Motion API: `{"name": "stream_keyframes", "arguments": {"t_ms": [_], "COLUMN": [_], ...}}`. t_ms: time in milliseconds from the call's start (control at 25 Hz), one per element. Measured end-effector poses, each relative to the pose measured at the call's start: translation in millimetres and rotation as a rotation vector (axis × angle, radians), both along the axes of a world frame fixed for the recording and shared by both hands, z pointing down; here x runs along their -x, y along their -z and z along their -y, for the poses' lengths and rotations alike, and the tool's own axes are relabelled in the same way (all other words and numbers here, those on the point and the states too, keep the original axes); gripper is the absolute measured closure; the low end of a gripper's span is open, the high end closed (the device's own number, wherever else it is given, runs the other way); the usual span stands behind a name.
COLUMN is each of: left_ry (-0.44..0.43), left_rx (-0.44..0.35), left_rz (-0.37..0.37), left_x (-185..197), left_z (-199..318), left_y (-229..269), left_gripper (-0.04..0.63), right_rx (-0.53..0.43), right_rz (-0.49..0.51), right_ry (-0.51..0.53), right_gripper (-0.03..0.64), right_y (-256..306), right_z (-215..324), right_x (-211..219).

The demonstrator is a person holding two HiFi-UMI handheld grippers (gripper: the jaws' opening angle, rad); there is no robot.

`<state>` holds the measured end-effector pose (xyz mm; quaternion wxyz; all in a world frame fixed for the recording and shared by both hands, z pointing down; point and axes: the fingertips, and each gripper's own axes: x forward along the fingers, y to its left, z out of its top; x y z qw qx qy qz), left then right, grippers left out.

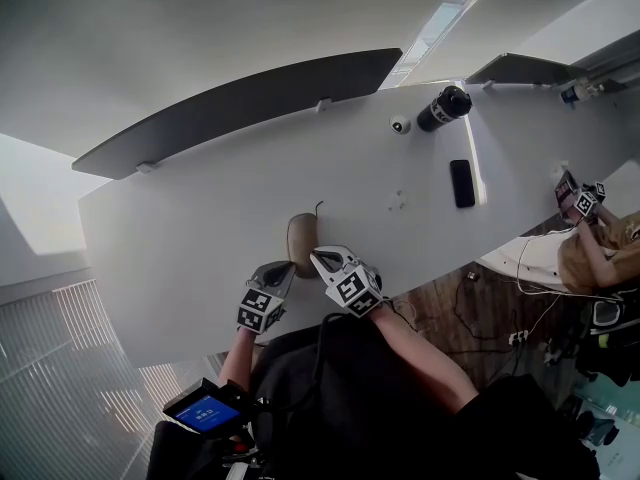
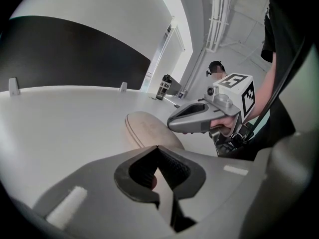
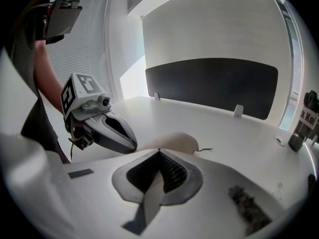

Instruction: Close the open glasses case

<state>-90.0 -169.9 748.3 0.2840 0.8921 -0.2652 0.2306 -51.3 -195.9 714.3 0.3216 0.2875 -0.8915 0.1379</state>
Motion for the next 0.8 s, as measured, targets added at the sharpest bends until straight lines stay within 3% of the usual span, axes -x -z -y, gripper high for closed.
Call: {"name": "stream_keyframes", "arguments": {"t_ms": [800], "left_ry": [0.035], "left_rx": [0.004], "left_rz": [-0.008], "left_x": [3.5], "left_z": [5.2], "left_y": [-1.0], "left_gripper": [0.595], "right_rx": [0.019], "right_rz": [0.004], "right_ry": [0.05], "right_gripper": [0.614], "right_y": [1.6], "right_z": [8.5], "right_x": [8.7]}}
